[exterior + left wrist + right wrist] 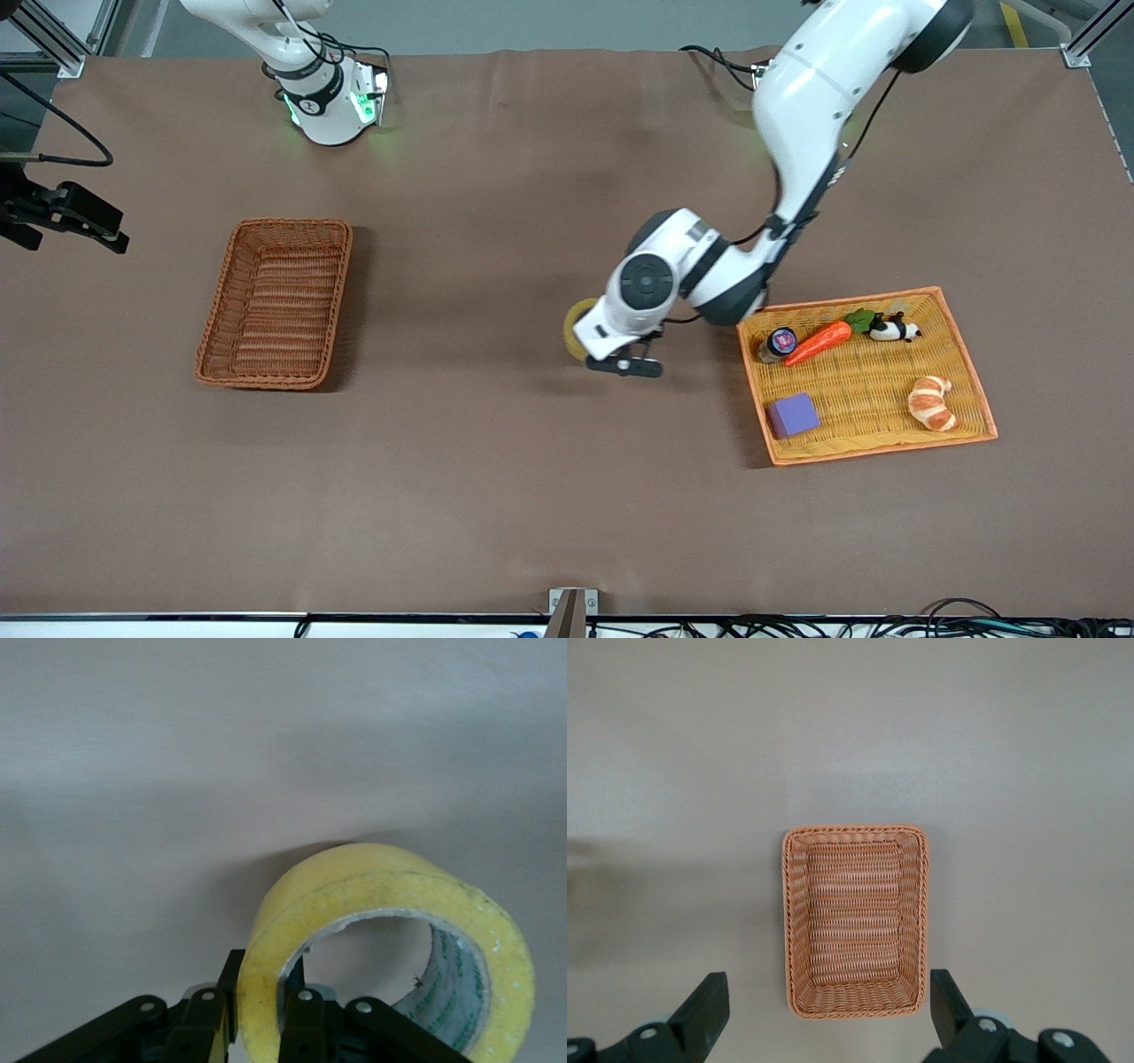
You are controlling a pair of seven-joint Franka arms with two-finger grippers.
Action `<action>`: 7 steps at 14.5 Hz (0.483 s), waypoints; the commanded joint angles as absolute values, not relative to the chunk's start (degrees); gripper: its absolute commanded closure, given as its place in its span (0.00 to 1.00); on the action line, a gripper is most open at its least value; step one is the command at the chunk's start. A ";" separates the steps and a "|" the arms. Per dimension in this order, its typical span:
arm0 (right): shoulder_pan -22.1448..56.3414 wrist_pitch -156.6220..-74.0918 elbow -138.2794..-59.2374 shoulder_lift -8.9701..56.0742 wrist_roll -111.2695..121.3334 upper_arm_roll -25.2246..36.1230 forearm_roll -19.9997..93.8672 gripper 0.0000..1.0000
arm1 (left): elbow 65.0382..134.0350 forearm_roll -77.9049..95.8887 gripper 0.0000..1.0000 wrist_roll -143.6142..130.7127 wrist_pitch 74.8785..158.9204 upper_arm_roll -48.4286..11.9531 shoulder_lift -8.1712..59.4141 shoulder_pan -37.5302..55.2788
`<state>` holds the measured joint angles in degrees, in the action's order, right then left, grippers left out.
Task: Move tape to another basket
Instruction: 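Carry the tape toward the table middle while the right gripper reaches out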
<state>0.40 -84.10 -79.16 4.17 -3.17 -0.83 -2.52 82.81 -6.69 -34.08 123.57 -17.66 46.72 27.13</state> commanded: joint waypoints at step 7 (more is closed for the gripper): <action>5.86 -100.87 -96.30 4.92 -3.77 -1.84 -1.32 0.00 | 66.71 -7.65 0.90 -34.98 124.79 -14.08 56.24 37.07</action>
<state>2.15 -95.50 -89.91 5.31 -3.01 -1.65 -2.01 71.32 -6.70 -34.21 123.73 -16.62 53.19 34.06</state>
